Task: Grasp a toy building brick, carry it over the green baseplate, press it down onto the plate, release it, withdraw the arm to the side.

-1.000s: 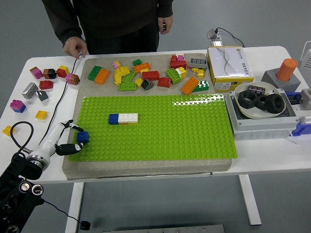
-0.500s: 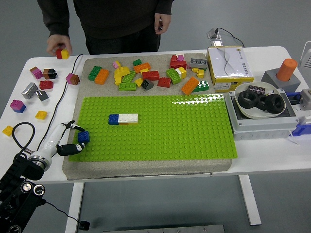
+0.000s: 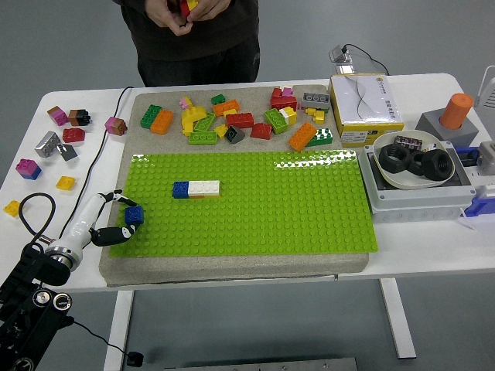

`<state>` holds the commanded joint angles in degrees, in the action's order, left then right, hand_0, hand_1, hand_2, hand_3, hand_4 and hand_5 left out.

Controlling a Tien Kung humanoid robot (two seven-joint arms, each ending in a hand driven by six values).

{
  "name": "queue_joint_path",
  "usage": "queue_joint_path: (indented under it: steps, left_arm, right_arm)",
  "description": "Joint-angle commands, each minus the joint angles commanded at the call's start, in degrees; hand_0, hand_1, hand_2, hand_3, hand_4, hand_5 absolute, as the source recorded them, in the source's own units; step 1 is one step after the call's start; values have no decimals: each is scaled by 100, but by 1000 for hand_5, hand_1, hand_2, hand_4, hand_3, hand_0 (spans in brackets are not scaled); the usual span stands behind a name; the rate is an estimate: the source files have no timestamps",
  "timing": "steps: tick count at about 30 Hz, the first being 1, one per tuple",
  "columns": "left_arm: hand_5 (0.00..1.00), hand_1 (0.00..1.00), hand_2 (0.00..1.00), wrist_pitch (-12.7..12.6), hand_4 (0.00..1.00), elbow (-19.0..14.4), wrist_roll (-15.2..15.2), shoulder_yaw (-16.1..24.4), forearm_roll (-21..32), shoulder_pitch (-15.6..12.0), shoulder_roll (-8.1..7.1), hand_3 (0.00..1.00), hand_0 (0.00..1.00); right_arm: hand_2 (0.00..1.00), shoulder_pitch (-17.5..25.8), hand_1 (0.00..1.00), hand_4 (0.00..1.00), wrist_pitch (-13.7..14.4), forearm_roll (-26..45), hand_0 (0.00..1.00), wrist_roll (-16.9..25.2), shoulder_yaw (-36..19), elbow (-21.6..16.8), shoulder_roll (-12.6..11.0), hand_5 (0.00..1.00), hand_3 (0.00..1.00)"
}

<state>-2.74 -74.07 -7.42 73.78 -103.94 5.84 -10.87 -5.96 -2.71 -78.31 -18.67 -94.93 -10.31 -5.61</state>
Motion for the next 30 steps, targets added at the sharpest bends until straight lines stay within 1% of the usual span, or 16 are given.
queue_joint_path:
  steps: [5,7,13,17,18,22,23,24,30]
  left_arm:
    - [2,951,902,-6,779,7,7,-13,23,14,8,462,988]
    - [2,950,905,-3,797,21,4,-44,25,58,34,464,987]
    - [2,950,908,-17,796,134,30,-196,13,334,160,467,987]
    - [2,950,908,-35,796,292,55,-330,22,553,205,467,987]
    - [2,947,906,-39,768,326,59,-368,23,604,210,469,985]
    - [2,947,906,-62,768,496,93,-526,45,817,240,469,985]
    - [2,947,906,-70,768,562,106,-569,53,882,254,469,985]
    - [2,943,903,-80,746,640,122,-614,62,951,270,470,983]
    - [2,941,903,-148,735,1030,218,-771,72,1237,343,467,981]
  right_arm:
    - [684,2,615,776,2,5,631,2,0,0,-1,978,716]
    - [684,3,615,776,3,8,632,3,0,0,-2,977,716]
    - [684,-9,615,776,1,-14,632,2,-8,0,-4,977,716]
    - [684,-20,615,776,2,-10,632,1,-7,0,-8,977,716]
    - [683,-22,618,775,4,-7,632,1,-7,0,-9,977,715]
    - [683,-32,618,775,11,0,632,3,-7,0,-16,977,715]
    - [683,-35,618,775,12,-2,632,4,-8,0,-17,977,715]
    - [683,-39,616,775,13,-5,632,4,-9,0,-18,977,715]
    - [683,-54,617,775,15,-14,632,2,-13,0,-20,977,715]
